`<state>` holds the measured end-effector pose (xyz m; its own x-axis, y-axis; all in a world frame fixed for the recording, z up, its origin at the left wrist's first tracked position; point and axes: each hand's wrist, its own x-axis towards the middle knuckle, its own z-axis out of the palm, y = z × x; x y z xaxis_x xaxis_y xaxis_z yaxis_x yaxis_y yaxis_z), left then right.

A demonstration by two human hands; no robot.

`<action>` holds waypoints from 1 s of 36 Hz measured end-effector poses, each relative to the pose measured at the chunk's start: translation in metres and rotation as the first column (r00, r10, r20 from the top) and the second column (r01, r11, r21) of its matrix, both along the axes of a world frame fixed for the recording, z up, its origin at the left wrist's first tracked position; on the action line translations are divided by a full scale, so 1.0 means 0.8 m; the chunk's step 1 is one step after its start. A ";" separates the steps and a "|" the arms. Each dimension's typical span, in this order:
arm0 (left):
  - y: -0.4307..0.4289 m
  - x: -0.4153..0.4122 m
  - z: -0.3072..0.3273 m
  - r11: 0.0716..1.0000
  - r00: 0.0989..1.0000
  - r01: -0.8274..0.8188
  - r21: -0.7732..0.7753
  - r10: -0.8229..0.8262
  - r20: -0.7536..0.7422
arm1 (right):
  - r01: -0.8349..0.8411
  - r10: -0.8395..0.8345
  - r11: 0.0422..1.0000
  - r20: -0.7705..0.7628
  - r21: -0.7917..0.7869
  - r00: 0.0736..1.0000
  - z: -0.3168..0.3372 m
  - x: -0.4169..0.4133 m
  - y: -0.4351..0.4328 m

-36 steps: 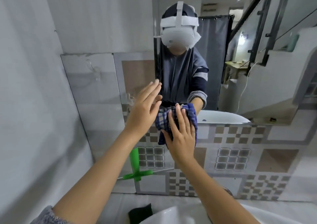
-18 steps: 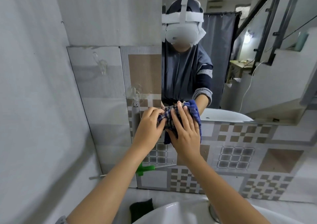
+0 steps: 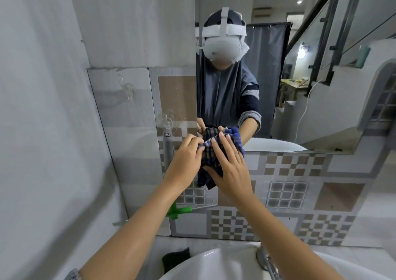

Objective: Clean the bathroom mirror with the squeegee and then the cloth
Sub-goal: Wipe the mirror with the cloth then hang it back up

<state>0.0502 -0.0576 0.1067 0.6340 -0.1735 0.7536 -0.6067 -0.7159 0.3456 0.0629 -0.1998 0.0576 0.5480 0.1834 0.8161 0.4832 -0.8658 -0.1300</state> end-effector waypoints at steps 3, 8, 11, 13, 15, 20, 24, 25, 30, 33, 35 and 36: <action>0.003 -0.011 0.012 1.000 0.999 0.002 0.012 -0.002 0.040 | -0.104 0.105 0.992 -0.007 0.066 0.994 0.003 -0.016 -0.003; 0.012 -0.032 0.024 1.000 0.996 -0.001 0.021 -0.001 0.084 | -0.171 0.167 0.969 0.033 0.180 0.985 0.004 -0.048 -0.004; 0.017 -0.047 0.024 1.000 0.994 -0.002 0.023 0.000 0.105 | -0.201 0.196 0.950 0.047 0.239 0.980 0.004 -0.064 -0.003; 0.020 -0.057 0.023 1.000 0.994 -0.006 0.014 0.004 0.110 | -0.217 0.206 0.935 0.068 0.280 0.976 0.005 -0.075 -0.002; 0.022 -0.068 0.022 1.000 0.993 -0.013 -0.001 0.013 0.114 | -0.219 0.195 0.924 0.105 0.315 0.975 0.007 -0.086 0.000; 0.025 -0.093 0.026 0.999 0.989 -0.035 -0.032 0.039 0.143 | -0.196 0.158 0.894 0.125 0.404 0.979 0.009 -0.107 -0.001; 0.027 -0.112 0.027 0.998 0.982 -0.053 -0.034 0.058 0.181 | -0.173 0.157 0.823 0.076 0.541 0.985 0.003 -0.120 -0.008; 0.027 -0.116 0.026 0.998 0.980 -0.061 -0.032 0.066 0.188 | -0.181 0.179 0.806 0.059 0.564 0.982 0.002 -0.124 -0.009; 0.026 -0.146 0.012 0.996 0.979 -0.077 -0.040 0.083 0.187 | -0.182 0.272 0.720 -0.031 0.670 0.962 -0.005 -0.143 -0.008; 0.025 -0.164 -0.002 0.998 0.985 -0.064 -0.013 0.065 0.158 | -0.145 0.312 0.658 -0.092 0.739 0.946 -0.005 -0.149 -0.013; 0.024 -0.176 -0.012 0.999 0.991 -0.044 -0.019 0.047 0.127 | -0.143 0.309 0.679 -0.104 0.720 0.945 -0.002 -0.152 -0.019; 0.024 -0.182 -0.017 0.999 0.993 -0.035 -0.028 0.038 0.108 | -0.146 0.312 0.693 -0.111 0.706 0.944 0.001 -0.155 -0.022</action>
